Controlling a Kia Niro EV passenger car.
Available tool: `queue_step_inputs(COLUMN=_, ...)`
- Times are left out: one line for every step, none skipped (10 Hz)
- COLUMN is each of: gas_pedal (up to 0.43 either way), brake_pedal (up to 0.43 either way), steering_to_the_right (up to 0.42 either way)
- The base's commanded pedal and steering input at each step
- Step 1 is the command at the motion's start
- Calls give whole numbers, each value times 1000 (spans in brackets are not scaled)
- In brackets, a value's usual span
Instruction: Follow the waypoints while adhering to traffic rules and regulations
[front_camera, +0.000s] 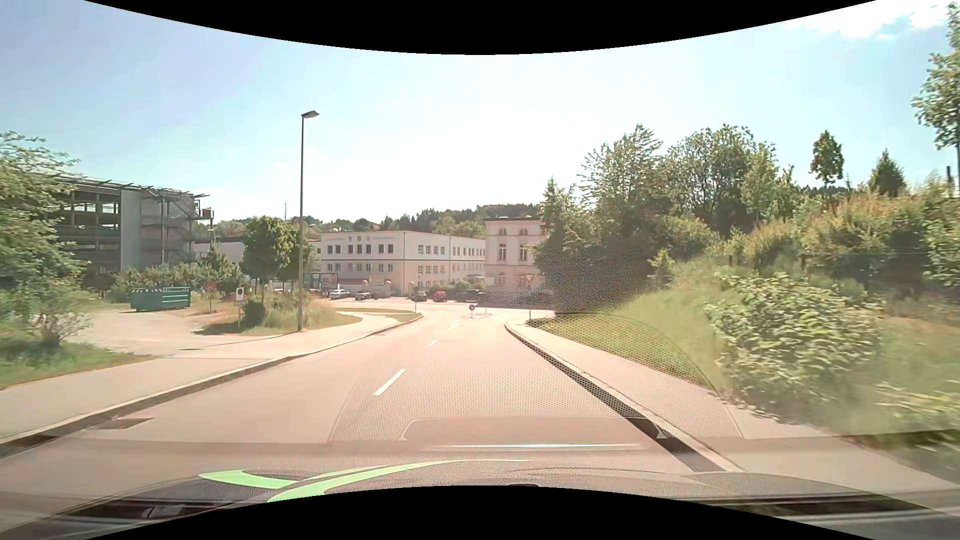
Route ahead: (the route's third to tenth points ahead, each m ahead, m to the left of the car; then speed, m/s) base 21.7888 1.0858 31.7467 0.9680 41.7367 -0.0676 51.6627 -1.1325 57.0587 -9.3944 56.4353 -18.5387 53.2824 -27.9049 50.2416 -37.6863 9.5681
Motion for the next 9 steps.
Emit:
queue_step_inputs(gas_pedal=0, brake_pedal=189, steering_to_the_right=-23)
queue_step_inputs(gas_pedal=0, brake_pedal=189, steering_to_the_right=-20)
queue_step_inputs(gas_pedal=0, brake_pedal=189, steering_to_the_right=-18)
queue_step_inputs(gas_pedal=0, brake_pedal=189, steering_to_the_right=-15)
queue_step_inputs(gas_pedal=0, brake_pedal=195, steering_to_the_right=-10)
queue_step_inputs(gas_pedal=0, brake_pedal=195, steering_to_the_right=-7)
queue_step_inputs(gas_pedal=0, brake_pedal=195, steering_to_the_right=-6)
queue_step_inputs(gas_pedal=0, brake_pedal=201, steering_to_the_right=-6)
queue_step_inputs(gas_pedal=0, brake_pedal=201, steering_to_the_right=-5)
